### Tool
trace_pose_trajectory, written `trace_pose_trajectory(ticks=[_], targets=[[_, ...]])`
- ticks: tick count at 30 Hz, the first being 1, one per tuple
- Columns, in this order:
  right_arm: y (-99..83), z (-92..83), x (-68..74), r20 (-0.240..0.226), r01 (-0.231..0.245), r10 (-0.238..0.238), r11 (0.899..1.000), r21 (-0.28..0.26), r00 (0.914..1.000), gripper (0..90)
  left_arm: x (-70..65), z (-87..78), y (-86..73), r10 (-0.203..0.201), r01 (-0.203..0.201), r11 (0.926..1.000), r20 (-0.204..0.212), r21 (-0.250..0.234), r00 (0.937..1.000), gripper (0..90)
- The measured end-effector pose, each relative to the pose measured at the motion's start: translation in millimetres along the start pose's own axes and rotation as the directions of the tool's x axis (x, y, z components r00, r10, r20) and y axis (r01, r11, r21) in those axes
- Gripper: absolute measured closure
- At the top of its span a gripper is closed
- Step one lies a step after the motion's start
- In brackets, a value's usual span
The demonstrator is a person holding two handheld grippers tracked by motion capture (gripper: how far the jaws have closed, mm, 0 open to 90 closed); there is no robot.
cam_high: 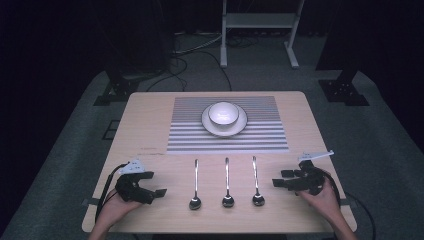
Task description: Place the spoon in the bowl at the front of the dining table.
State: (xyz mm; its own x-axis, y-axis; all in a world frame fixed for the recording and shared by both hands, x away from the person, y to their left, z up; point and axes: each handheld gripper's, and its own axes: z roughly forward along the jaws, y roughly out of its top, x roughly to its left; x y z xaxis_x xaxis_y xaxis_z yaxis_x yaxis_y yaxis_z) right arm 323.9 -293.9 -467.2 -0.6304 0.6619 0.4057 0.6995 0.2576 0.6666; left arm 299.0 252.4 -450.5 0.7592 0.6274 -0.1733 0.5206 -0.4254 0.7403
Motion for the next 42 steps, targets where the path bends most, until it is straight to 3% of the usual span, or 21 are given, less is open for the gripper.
trace_pose_trajectory(ticks=[16,24,31,37,42], targets=[[0.8,4.4,3.0,0.002,0.009,-0.009,1.0,0.017,1.0,28.3,-20.6,12.7,10.5,0.057,-0.058,0.9982,0.043,0.016,0.9974,11.9],[1.8,5.9,4.9,0.0,0.017,-0.017,1.0,0.024,0.9998,28.5,-33.9,22.2,14.9,0.104,-0.107,0.9931,0.072,0.047,0.992,14.0],[2.9,7.7,5.3,0.0,0.023,-0.023,0.999,0.028,0.9997,28.6,-41.3,26.5,20.0,0.115,-0.12,0.9922,0.133,0.033,0.9845,24.6],[3.2,7.0,5.1,-0.003,0.022,-0.022,0.999,0.023,0.9998,29.3,-50.9,31.0,23.6,0.136,-0.143,0.9894,0.175,0.028,0.9752,40.9],[4.1,8.4,6.6,-0.01,0.026,-0.025,0.999,0.023,0.9996,29.4,-64.0,39.7,28.0,0.179,-0.193,0.9792,0.189,0.062,0.9656,54.2]])
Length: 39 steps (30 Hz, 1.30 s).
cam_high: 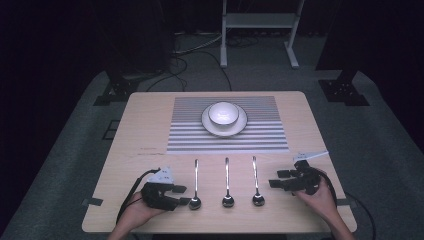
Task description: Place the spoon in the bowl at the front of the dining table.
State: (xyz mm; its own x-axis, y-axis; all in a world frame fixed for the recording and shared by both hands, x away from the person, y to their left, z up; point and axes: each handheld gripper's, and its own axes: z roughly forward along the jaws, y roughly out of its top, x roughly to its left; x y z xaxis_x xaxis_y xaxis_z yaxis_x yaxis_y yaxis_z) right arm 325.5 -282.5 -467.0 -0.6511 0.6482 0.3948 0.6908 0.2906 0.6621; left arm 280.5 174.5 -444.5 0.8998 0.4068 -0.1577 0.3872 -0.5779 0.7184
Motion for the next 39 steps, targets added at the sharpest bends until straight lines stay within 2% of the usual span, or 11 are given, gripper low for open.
trace_pose_trajectory(ticks=[2,6,14,17,19,23,27,31,39], targets=[[0.1,1.0,0.8,0.0,0.004,-0.004,1.0,0.004,1.0,29.6,-3.1,4.3,1.8,0.022,-0.022,0.9997,0.007,0.013,0.9997,60.4],[0.4,1.1,0.9,0.004,0.006,-0.006,1.0,0.004,1.0,29.9,-8.1,9.7,4.0,0.041,-0.041,0.999,0.028,0.017,0.9988,69.0],[0.6,0.2,2.2,0.005,0.005,-0.005,1.0,-0.003,1.0,30.0,-13.0,16.9,3.9,0.062,-0.064,0.9967,0.049,0.05,0.9969,71.3],[1.0,0.9,3.2,0.004,0.011,-0.011,1.0,-0.001,0.9999,30.0,-14.7,23.2,2.6,0.072,-0.075,0.993,0.033,0.091,0.9969,72.7],[1.7,0.7,3.8,0.015,0.018,-0.018,1.0,0.005,0.9997,30.0,-16.2,26.1,3.2,0.093,-0.094,0.9887,0.017,0.117,0.9956,72.6],[3.6,-2.9,1.8,0.019,0.012,-0.012,1.0,-0.014,0.9997,30.1,-18.4,30.9,2.4,0.114,-0.113,0.9816,0.002,0.154,0.9935,72.6],[7.1,-4.6,2.8,0.021,0.019,-0.018,1.0,-0.018,0.9996,30.0,-21.8,31.9,2.8,0.15,-0.146,0.977,-0.02,0.156,0.9884,73.2],[18.4,-2.6,11.1,0.009,0.044,-0.044,0.999,-0.016,0.999,29.3,-23.0,32.4,2.7,0.164,-0.158,0.9753,-0.029,0.154,0.986,73.2],[41.0,8.6,27.4,-0.057,0.07,-0.07,0.997,-0.011,0.9959,28.8,-23.5,33.8,5.0,0.19,-0.181,0.9698,-0.041,0.164,0.981,73.2]])
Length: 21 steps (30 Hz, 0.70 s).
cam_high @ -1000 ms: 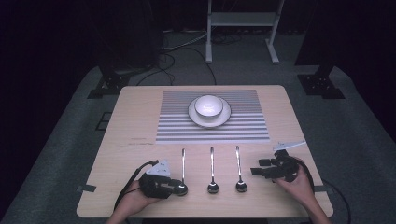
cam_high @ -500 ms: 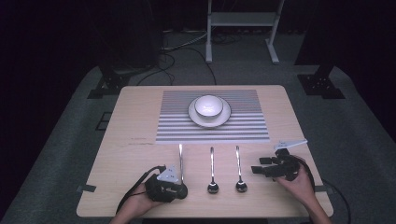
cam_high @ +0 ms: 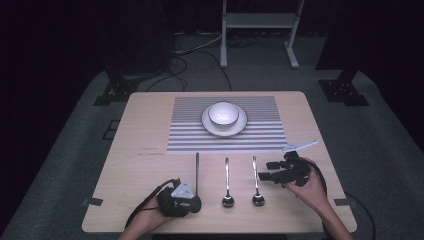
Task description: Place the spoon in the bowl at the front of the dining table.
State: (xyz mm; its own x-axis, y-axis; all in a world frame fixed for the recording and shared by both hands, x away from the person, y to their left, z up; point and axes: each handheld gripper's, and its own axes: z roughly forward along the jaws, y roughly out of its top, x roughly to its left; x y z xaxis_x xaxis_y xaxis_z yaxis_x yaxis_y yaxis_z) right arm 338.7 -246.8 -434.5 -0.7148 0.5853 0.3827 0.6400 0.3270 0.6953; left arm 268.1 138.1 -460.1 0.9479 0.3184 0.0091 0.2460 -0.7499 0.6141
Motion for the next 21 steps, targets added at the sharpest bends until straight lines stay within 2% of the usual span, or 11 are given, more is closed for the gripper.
trace_pose_trajectory(ticks=[5,10,16,21], targets=[[12.7,11.5,7.1,-0.027,0.024,-0.023,0.999,0.022,0.9994,28.7,-0.5,0.1,0.1,0.009,-0.009,1.0,-0.007,0.0,0.9999,73.2],[25.7,21.4,14.3,-0.045,0.051,-0.048,0.998,0.046,0.9978,28.7,-1.4,1.5,0.7,0.0,0.0,0.9999,-0.014,-0.01,0.9999,73.2],[43.9,33.7,24.3,-0.068,0.083,-0.078,0.994,0.072,0.9946,28.8,-0.2,1.6,1.3,0.013,-0.013,0.9999,-0.015,-0.006,0.9998,73.2],[55.8,42.8,27.9,-0.079,0.089,-0.082,0.992,0.088,0.9935,28.7,0.5,1.7,1.3,0.019,-0.019,0.9998,-0.011,-0.006,0.9998,73.2]])
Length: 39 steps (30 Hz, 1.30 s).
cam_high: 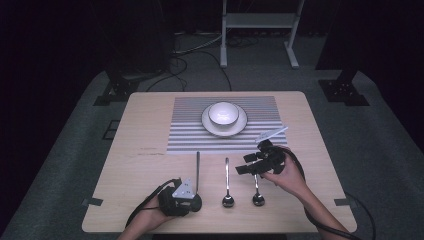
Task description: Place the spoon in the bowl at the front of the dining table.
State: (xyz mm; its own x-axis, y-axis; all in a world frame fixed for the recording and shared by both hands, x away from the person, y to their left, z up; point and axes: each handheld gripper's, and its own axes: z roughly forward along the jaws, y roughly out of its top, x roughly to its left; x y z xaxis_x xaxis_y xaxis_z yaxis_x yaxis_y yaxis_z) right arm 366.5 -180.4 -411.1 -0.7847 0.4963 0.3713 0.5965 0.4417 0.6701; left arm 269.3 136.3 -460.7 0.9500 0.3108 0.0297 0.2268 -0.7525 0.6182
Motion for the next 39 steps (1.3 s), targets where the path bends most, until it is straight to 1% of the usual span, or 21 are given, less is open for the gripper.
trace_pose_trajectory(ticks=[4,6,9,15,22,27,31,33,39], targets=[[6.6,6.0,-0.5,-0.007,0.005,-0.005,1.0,0.013,1.0,28.8,0.2,0.1,0.2,0.003,-0.003,1.0,-0.002,-0.001,1.0,73.2],[9.3,8.9,-0.8,-0.009,0.009,-0.009,1.0,0.024,0.9999,28.7,0.5,0.1,0.5,0.011,-0.011,0.9999,-0.006,0.004,0.9999,73.2],[13.4,11.8,-1.3,-0.006,0.01,-0.01,0.999,0.04,0.9999,28.7,0.4,0.6,0.5,0.008,-0.008,1.0,-0.007,-0.003,0.9999,73.2],[21.7,16.3,-2.4,-0.012,0.007,-0.007,0.999,0.05,0.9999,28.8,0.4,0.9,0.5,0.007,-0.008,1.0,-0.008,-0.005,0.9999,73.2],[31.2,24.9,-0.6,-0.015,0.028,-0.027,0.997,0.072,0.9995,28.7,0.3,1.1,0.5,0.009,-0.009,0.9999,-0.01,-0.008,0.9999,73.2],[39.1,33.8,3.3,-0.02,0.04,-0.038,0.995,0.094,0.9991,28.7,0.4,1.3,0.5,0.008,-0.008,0.9999,-0.009,-0.01,0.9999,73.2],[48.8,42.8,7.5,-0.024,0.072,-0.07,0.991,0.115,0.9972,28.7,0.3,1.3,0.5,0.007,-0.007,0.9999,-0.01,-0.011,0.9999,73.2],[54.7,47.6,10.5,-0.031,0.074,-0.071,0.989,0.126,0.997,28.7,0.1,1.2,0.6,0.011,-0.011,0.9999,-0.011,-0.009,0.9999,73.2],[68.4,56.7,18.7,-0.065,0.088,-0.081,0.99,0.112,0.9945,28.8,-0.4,1.2,0.7,0.016,-0.016,0.9998,-0.015,-0.008,0.9998,73.2]])
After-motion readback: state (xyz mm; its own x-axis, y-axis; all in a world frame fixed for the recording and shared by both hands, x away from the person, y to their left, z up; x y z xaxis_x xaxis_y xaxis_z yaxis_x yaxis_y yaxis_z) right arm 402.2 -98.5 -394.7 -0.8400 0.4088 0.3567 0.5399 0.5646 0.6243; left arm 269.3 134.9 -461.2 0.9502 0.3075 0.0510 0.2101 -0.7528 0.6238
